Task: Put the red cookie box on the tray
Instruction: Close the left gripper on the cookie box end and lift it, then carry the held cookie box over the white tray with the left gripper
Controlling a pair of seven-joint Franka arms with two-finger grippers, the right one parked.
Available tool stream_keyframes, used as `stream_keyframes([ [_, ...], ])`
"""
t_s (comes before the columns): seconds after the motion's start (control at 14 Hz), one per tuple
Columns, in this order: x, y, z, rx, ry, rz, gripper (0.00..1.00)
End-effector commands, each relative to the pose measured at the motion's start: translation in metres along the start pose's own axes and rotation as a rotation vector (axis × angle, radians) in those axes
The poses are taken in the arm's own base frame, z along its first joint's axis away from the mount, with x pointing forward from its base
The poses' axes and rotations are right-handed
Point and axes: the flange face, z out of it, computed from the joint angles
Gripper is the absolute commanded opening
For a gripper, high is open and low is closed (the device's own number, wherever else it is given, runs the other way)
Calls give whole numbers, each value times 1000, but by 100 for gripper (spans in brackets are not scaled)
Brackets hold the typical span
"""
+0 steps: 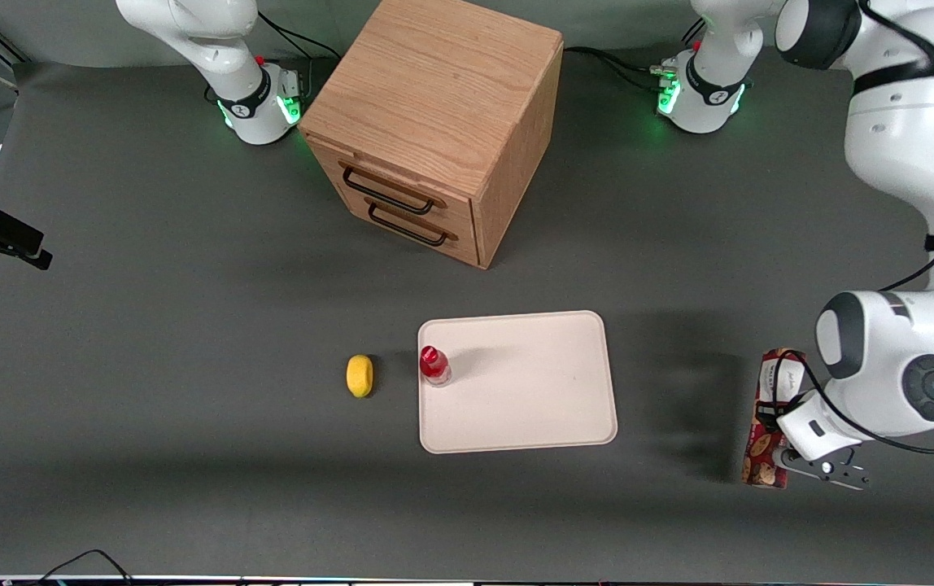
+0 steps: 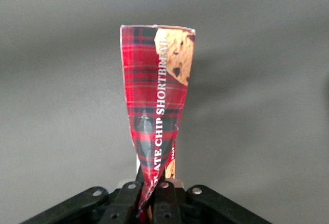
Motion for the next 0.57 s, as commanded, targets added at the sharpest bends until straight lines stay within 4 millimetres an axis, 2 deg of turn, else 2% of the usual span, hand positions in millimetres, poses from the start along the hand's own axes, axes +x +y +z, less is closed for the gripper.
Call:
stream_keyframes([
  [0.0, 7, 55, -53, -38, -17, -136, 0],
  [0.07, 10, 84, -60, -51, -12, -184, 0],
  [0.36, 14, 181, -58, -14, 11, -304, 0],
  [0.43, 13, 200, -54, -5, 26, -328, 0],
  [0.5, 11, 221, -41, 7, 33, -343, 0],
])
